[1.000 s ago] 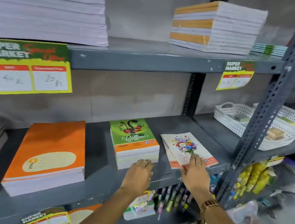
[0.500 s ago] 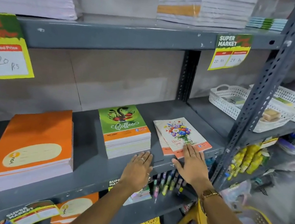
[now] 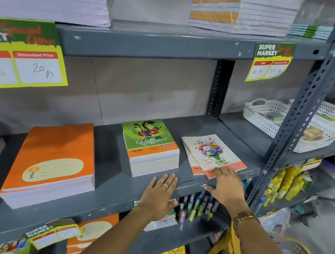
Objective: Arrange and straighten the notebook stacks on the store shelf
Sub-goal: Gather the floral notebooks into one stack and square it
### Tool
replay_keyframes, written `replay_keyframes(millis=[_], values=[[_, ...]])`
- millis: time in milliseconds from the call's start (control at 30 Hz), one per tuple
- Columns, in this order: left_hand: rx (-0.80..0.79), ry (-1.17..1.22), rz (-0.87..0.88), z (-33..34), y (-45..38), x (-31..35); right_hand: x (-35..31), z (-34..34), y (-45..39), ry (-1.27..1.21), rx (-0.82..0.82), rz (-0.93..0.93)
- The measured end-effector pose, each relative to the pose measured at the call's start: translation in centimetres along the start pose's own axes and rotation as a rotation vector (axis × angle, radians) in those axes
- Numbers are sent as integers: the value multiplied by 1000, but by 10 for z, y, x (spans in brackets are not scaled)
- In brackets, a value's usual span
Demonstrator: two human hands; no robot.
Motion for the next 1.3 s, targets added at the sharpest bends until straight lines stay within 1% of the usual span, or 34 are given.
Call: replay_keyframes(millis=[433,633,733,900,1033,1167,1233,1300], values=[[-24,-5,21,2,1,-3,-10,-5,3,-33,29,-14],[-31,-9,24,4,1,-3,-22,1,14,-63,52,-34],[-29,-18,23,3,1,-3,-28,5,23,-74,36,-59],[-23,-21,30,1,3,-1,-30,-2,23,7,67,-34],[-10,-11,39,2,9,-3,-26,0,19,30,10,45],[-12,-28,49,3,15,-8,-25,4,18,105,-24,31],[-18,-26,48,3,19,-10,-26,1,18,96,0,35],[-21,-24,41,3,23,-13,-27,-10,19,-7,101,62]])
Point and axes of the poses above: each hand's wrist, its own y-axis away from the middle knuckle, its own z-axis out of the palm, x = y × z, the point moved 5 cm from there along -y, towards the middle knuckle, and after that the axes turned 9 degrees about z, right-handed, at the moved point
